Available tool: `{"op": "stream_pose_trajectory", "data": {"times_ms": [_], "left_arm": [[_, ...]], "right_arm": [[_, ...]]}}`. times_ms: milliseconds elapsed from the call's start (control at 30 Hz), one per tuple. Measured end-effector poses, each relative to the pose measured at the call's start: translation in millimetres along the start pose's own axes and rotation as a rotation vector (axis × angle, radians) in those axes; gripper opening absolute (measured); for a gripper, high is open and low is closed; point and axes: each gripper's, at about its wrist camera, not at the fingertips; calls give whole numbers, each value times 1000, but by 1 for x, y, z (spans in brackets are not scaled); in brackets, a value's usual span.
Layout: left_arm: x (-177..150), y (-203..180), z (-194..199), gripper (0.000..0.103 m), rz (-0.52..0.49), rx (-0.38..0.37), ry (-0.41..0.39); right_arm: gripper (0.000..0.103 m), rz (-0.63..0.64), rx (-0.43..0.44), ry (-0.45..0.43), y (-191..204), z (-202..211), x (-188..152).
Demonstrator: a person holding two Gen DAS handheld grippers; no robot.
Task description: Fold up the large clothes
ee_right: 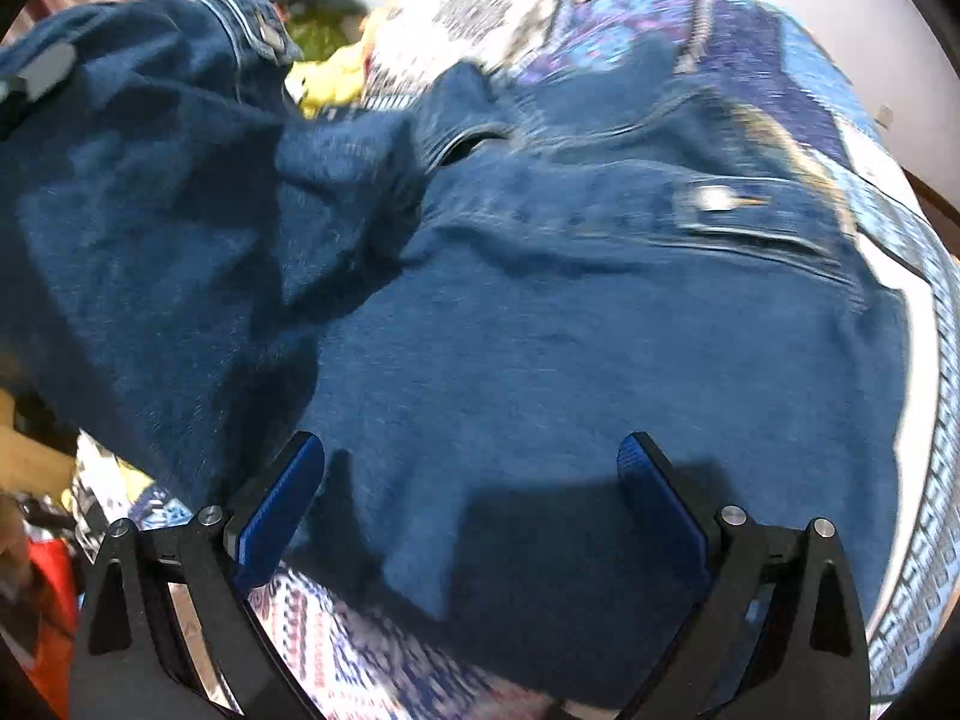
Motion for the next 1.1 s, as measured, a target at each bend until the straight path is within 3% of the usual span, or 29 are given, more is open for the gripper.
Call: {"op": "stream_pose_trajectory", "data": {"times_ms": [133,233,333,533,700,767,833,900,933,1100], "left_arm": [[3,-64,-14,27,-107,-59,5],[-7,-108,-30,27,-167,-112,46],[-30,-146,-55,26,-227,-164,131],[-90,-190,-90,27,-363,-231,302],[-123,-193,-103,27,-410,-311,427],[-129,-194,-101,28,-429,-326,443],[-130,-195,-92,34,-453,-334,437],[-130,-198,-81,55,-471,-354,446],[-130,-200,-73,58,-490,-360,450],[-107,-193,-26,59,-511,-305,310]], "right_arm": [[98,-113,-37,-81,-54,32,-2],[98,-266,-85,-108,-114,54,-7],[98,-361,-91,-126,-152,78,-23],[98,-421,-134,-171,-192,118,-51],[98,-420,-162,-194,-196,137,-65],[98,-407,-159,-204,-192,140,-66],[98,-391,-150,-218,-187,146,-68],[98,-372,-142,-236,-179,150,-65],[98,-362,-136,-244,-174,153,-63],[98,-316,-104,-283,-151,161,-53]]}}
Point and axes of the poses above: each gripper's, at about its wrist camera, not at the fingertips, and z roughly against the way its jaws point, y to its left, x to its top, and after that the axes turned 9 degrees about -z, right-handed
